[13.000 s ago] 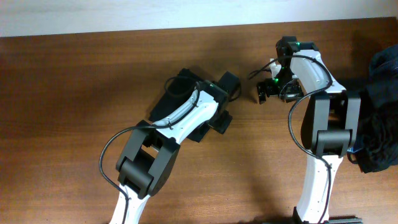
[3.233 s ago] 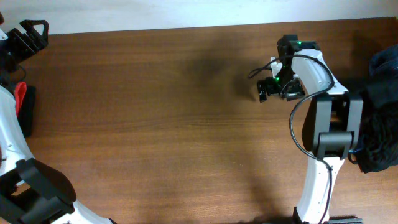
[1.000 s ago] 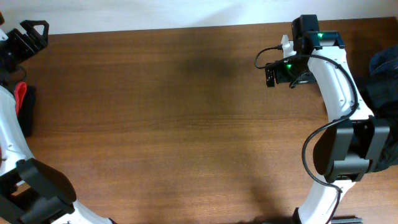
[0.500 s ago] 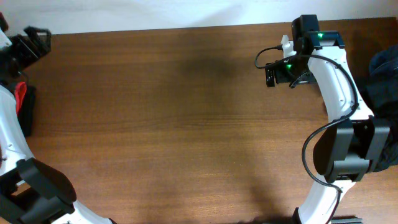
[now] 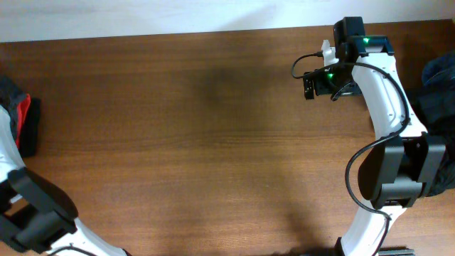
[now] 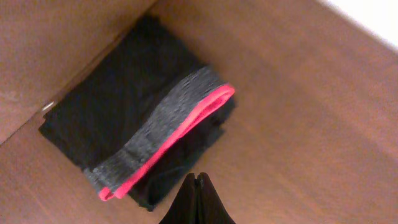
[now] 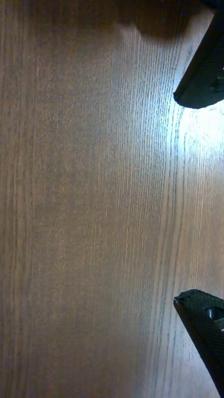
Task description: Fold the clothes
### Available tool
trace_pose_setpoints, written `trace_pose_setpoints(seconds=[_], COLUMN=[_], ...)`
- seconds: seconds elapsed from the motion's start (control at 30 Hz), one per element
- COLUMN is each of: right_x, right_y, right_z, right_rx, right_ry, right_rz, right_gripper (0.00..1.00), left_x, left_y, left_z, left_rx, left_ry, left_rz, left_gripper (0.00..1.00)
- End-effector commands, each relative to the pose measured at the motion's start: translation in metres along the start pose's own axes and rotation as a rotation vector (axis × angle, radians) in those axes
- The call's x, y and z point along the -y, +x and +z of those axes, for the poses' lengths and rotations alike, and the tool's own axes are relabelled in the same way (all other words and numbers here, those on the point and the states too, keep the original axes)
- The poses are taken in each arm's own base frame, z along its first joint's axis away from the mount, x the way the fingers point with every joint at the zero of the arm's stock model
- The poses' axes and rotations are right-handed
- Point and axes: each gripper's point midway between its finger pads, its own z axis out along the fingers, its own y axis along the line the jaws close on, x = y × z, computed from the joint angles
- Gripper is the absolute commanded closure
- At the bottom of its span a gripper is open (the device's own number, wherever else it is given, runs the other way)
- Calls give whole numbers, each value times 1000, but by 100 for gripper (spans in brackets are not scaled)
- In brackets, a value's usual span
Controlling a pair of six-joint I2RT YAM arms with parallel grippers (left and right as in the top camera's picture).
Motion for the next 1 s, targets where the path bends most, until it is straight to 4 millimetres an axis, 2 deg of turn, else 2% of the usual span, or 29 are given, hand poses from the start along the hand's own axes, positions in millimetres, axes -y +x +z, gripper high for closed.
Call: trace_pose_setpoints(seconds=[0.0, 0.1, 0.3, 0.47, 0.6, 0.67, 0.87, 0.97], right_x=[1, 1, 1, 0, 0, 1, 0, 0], right_y=[0, 0, 0, 0, 0, 0, 0, 0], right_z=[-7, -7, -7, -7, -7, -7, -7, -7], right_rx=[15, 15, 14, 14, 14, 14, 14, 14], right_ry=[12, 13, 13, 12, 12, 12, 12, 12], right_rz=[-3, -3, -3, -3, -3, -3, -3, -3], right_gripper=[1, 1, 1, 1, 1, 2, 1, 1], left_x=[-6, -17, -56, -84, -77, -74, -71, -68], left_y=[23, 31, 21, 29, 39, 44, 59, 61], left_z=[32, 46, 52, 72, 96, 106, 137, 146], left_rx=[-80, -109, -76, -92, -101, -105, -117, -105], left_ry=[-14, -35, -79, -76, 67, 110, 121, 139], left_rz=[120, 119, 55, 23, 98, 94, 134, 137], left_gripper=[100, 100, 100, 100, 99, 94, 94, 94])
